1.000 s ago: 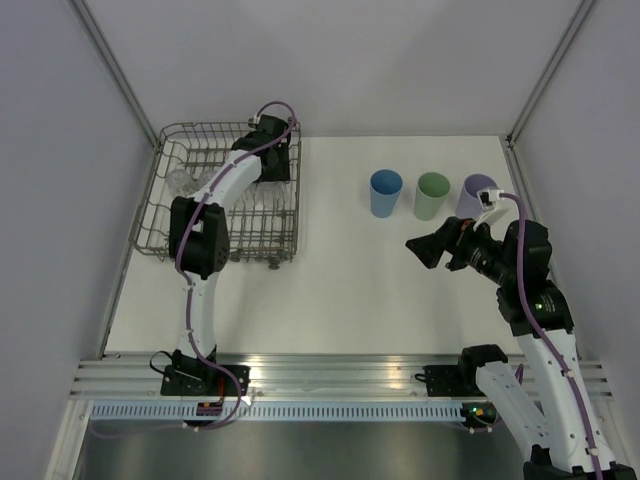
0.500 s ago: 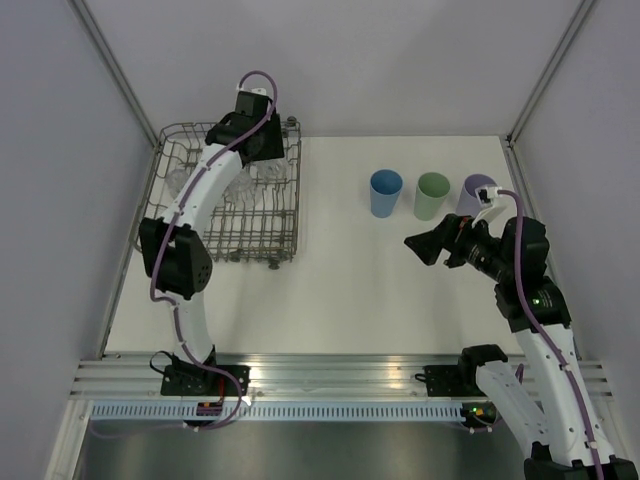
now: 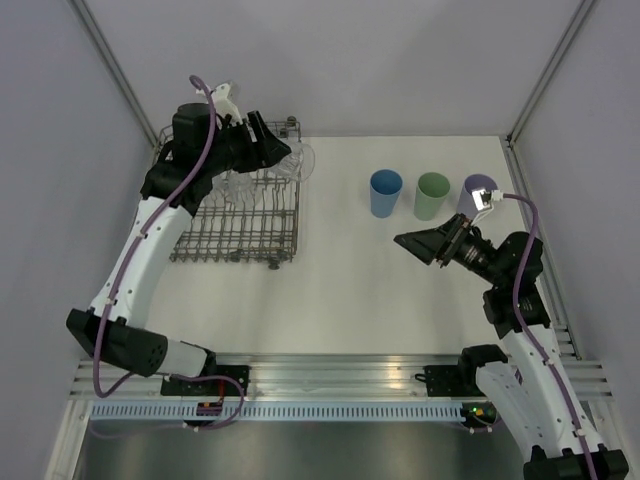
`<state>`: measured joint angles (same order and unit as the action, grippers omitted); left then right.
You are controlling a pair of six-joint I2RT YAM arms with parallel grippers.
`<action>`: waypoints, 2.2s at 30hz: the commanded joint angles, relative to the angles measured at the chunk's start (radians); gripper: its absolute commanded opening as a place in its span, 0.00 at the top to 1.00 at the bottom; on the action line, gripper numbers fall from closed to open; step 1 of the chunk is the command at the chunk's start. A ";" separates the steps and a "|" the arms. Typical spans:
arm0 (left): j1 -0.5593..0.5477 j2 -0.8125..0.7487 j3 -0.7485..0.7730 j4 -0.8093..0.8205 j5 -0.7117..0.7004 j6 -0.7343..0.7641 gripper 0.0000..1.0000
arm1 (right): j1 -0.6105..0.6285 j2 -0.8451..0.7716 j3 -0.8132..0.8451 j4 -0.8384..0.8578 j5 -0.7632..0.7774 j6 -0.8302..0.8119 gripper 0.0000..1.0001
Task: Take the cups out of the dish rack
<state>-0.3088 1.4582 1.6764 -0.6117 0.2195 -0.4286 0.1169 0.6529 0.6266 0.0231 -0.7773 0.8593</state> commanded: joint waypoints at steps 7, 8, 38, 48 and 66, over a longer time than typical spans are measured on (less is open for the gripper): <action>-0.001 -0.289 -0.455 0.660 0.475 -0.490 0.98 | 0.096 0.059 -0.064 0.653 0.024 0.333 0.08; -0.001 -0.295 -0.478 0.697 0.522 -0.524 0.98 | 0.111 0.074 -0.054 0.666 0.033 0.331 0.09; -0.110 -0.406 -0.787 0.961 0.554 -0.828 0.98 | 0.521 0.352 0.151 0.606 0.240 -0.035 0.78; -0.108 -0.406 -0.719 0.781 0.528 -0.670 0.00 | 0.521 0.307 0.194 0.336 0.296 -0.193 1.00; -0.108 -0.637 -0.472 -0.103 -0.299 -0.052 0.00 | 0.596 0.609 0.528 -0.460 0.627 -0.571 1.00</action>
<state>-0.4183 0.8494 1.1538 -0.5896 0.0494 -0.6136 0.6720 1.2251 1.0622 -0.2924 -0.2825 0.3809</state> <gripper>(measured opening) 0.993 0.051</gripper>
